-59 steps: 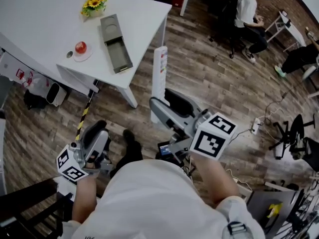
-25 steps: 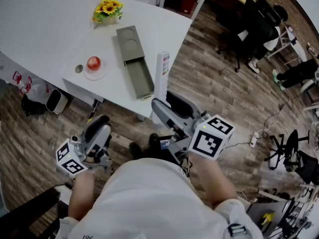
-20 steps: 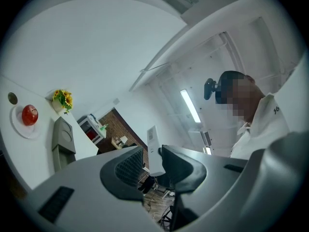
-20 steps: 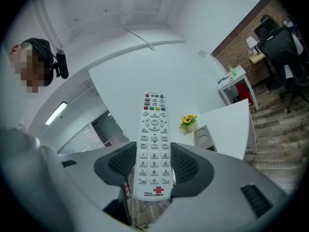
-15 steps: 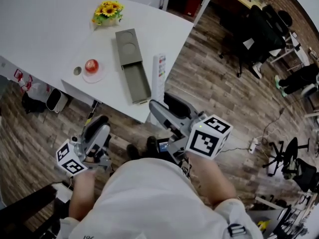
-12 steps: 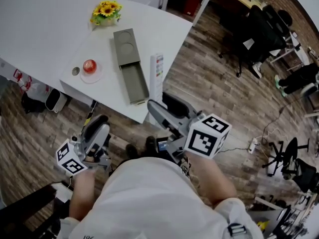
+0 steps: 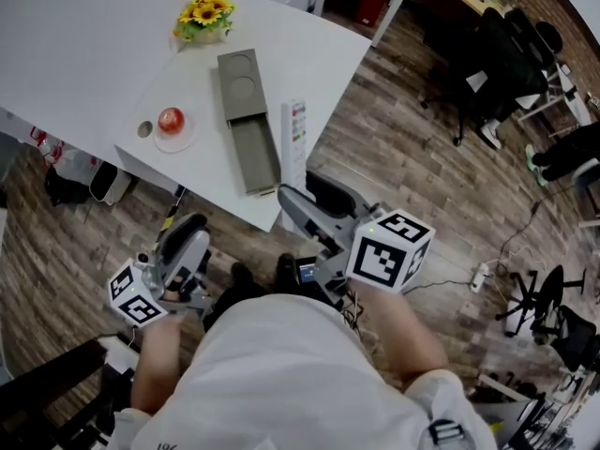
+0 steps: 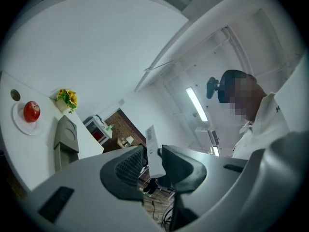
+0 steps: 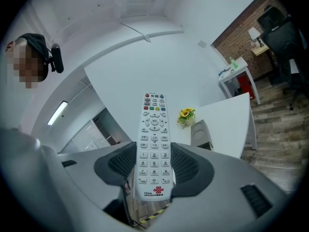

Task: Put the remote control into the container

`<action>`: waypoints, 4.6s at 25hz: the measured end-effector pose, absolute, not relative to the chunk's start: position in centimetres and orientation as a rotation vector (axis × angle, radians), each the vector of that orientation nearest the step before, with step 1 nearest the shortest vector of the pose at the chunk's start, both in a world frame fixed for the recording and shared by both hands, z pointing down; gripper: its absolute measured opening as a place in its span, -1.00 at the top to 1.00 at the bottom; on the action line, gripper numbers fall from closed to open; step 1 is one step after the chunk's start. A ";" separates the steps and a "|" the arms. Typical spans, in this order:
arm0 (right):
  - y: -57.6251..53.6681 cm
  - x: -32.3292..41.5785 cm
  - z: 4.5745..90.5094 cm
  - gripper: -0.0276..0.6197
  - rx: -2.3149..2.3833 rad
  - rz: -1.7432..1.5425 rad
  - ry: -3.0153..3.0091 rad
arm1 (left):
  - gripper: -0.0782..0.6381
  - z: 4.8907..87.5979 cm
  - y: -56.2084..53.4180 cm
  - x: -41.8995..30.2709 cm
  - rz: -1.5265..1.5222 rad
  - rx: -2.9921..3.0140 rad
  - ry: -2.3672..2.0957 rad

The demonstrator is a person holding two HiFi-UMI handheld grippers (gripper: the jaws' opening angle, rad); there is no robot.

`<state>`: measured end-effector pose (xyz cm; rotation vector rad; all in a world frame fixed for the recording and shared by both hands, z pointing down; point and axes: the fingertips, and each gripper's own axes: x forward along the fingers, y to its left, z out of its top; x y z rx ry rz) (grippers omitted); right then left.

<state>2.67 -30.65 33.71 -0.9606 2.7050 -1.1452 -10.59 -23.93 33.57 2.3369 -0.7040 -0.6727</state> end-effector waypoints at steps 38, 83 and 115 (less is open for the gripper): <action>-35.6 -1.7 49.7 0.22 -1.309 -1.565 2.767 | 0.48 44.8 -29.4 -12.1 -0.348 2.287 -0.679; -45.9 -5.1 64.8 0.22 -1.895 -1.788 2.995 | 0.48 53.0 -33.5 -11.2 -0.151 2.162 -0.724; -45.9 -6.7 65.9 0.22 -1.939 -1.676 3.115 | 0.48 52.7 -32.7 -11.2 -0.148 2.150 -0.733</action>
